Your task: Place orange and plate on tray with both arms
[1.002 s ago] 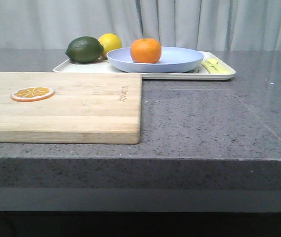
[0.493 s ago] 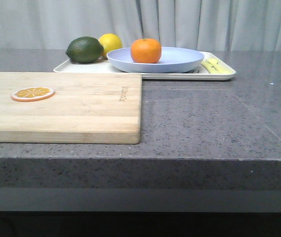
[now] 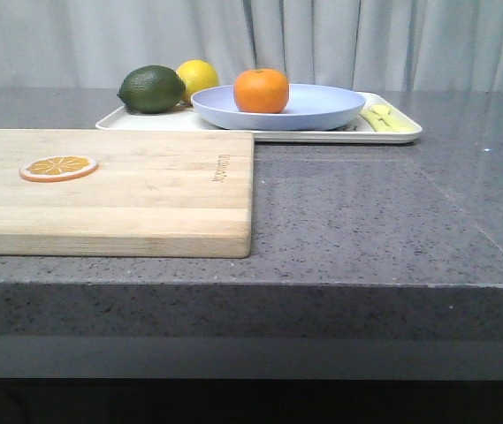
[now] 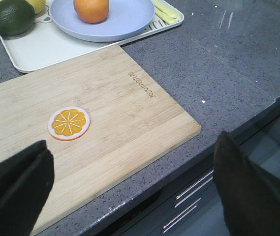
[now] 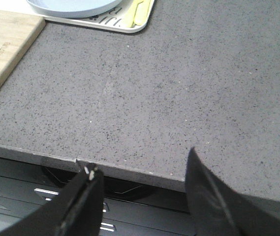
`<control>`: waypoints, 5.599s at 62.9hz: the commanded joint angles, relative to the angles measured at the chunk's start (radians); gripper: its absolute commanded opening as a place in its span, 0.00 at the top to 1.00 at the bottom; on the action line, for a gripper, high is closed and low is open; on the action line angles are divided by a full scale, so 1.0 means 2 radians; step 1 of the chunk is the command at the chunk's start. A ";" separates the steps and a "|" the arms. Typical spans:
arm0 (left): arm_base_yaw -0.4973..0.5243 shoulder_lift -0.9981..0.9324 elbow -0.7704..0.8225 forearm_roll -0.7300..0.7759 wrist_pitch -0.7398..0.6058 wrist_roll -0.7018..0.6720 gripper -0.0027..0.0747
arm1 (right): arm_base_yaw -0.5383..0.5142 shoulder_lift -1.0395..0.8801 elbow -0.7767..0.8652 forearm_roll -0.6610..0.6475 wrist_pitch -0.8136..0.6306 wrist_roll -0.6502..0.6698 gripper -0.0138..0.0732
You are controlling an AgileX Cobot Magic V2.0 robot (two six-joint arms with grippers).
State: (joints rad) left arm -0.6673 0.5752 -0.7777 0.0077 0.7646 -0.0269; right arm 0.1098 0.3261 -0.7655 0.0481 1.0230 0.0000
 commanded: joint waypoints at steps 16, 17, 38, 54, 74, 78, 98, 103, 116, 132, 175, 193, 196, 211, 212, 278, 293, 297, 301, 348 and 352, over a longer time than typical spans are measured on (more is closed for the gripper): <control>0.000 0.002 -0.011 -0.004 -0.041 -0.005 0.53 | -0.002 0.004 -0.011 -0.007 -0.036 0.005 0.71; 0.000 0.002 -0.011 -0.004 -0.041 -0.005 0.56 | -0.002 0.004 -0.011 -0.007 -0.036 0.005 0.73; 0.000 0.002 -0.011 -0.004 -0.041 -0.005 0.99 | -0.002 0.004 -0.006 -0.007 -0.035 0.005 0.92; 0.000 0.002 -0.011 -0.004 -0.041 -0.005 0.99 | -0.002 0.004 -0.006 -0.007 -0.035 0.005 0.92; 0.001 -0.010 0.000 -0.004 -0.053 -0.005 0.99 | -0.002 0.004 -0.006 -0.007 -0.035 0.005 0.92; 0.017 -0.024 0.015 0.006 -0.070 -0.003 0.99 | -0.002 0.004 -0.006 -0.007 -0.035 0.005 0.92; 0.192 -0.163 0.178 0.009 -0.245 0.000 0.99 | -0.002 0.004 -0.006 -0.007 -0.035 0.005 0.92; 0.228 -0.195 0.239 0.007 -0.313 0.000 0.99 | -0.002 0.004 -0.006 -0.007 -0.035 0.005 0.92; 0.280 -0.269 0.363 -0.027 -0.392 0.000 0.99 | -0.002 0.004 -0.006 -0.007 -0.035 0.005 0.92; 0.284 -0.299 0.399 -0.040 -0.401 0.000 0.99 | -0.002 0.004 -0.006 -0.007 -0.035 0.005 0.92; 0.284 -0.298 0.406 -0.040 -0.414 0.000 0.99 | -0.002 0.005 -0.006 -0.007 -0.035 0.005 0.92; 0.284 -0.298 0.406 -0.040 -0.414 0.000 0.99 | -0.002 0.005 -0.006 -0.007 -0.035 0.005 0.92; 0.284 -0.298 0.406 -0.040 -0.414 0.000 0.99 | -0.002 0.005 -0.006 -0.007 -0.035 0.005 0.92; 0.284 -0.298 0.406 -0.040 -0.414 0.000 0.99 | -0.002 -0.006 0.018 -0.010 -0.063 0.005 0.92; 0.284 -0.298 0.406 -0.040 -0.414 0.000 0.99 | -0.003 -0.008 0.024 -0.010 -0.075 0.005 0.92; 0.284 -0.298 0.406 -0.040 -0.414 0.000 0.99 | -0.054 -0.177 0.384 -0.010 -0.532 0.005 0.92; 0.284 -0.298 0.406 -0.040 -0.414 0.000 0.99 | -0.054 -0.177 0.384 -0.010 -0.532 0.005 0.92; 0.284 -0.298 0.406 -0.040 -0.414 0.000 0.99 | -0.054 -0.177 0.384 -0.010 -0.532 0.005 0.92; 0.284 -0.298 0.406 -0.040 -0.414 0.000 0.99 | -0.054 -0.177 0.384 -0.010 -0.532 0.005 0.92; 0.284 -0.298 0.406 -0.040 -0.414 0.000 0.99 | -0.054 -0.177 0.384 -0.010 -0.560 0.005 0.92; 0.284 -0.298 0.406 -0.040 -0.414 0.000 0.99 | -0.054 -0.177 0.384 -0.010 -0.560 0.005 0.92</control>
State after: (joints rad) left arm -0.1022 -0.0038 0.0074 -0.0624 0.0187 -0.0269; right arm 0.0067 -0.0092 0.0273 0.0410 -0.0095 0.0115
